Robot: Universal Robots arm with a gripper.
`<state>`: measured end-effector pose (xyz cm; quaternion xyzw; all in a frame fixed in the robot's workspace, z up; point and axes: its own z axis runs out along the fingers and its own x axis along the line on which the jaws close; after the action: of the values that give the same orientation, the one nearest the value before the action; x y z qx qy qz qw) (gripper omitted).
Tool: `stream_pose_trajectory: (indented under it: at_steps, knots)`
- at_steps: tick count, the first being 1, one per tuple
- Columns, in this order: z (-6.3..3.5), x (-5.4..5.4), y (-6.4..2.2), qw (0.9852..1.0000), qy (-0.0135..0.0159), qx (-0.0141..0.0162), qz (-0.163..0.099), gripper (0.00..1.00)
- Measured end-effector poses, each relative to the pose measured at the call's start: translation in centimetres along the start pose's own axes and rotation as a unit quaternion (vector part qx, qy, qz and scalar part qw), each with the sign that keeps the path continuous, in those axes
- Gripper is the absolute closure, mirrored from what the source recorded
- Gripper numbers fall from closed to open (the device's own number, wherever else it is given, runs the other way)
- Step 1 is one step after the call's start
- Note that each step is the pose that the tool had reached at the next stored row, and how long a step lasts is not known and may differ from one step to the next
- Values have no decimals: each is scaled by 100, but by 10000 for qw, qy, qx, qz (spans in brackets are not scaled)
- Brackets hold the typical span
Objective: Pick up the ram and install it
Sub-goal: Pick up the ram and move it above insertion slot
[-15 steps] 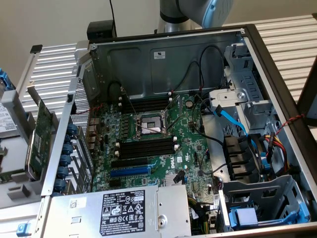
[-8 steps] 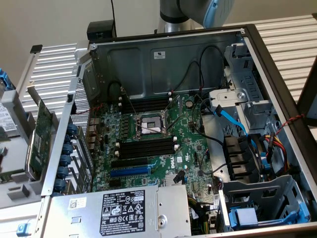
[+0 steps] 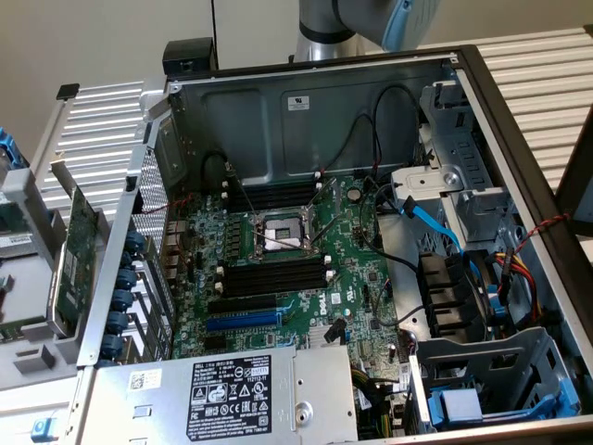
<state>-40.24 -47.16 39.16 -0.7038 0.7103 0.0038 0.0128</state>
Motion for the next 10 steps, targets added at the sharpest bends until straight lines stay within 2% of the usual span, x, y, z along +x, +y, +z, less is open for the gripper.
stream_pose_trajectory:
  at_steps: [10]
  knots:
    - [-363, 22, -399, 10000, -12, 1, 0, 87]
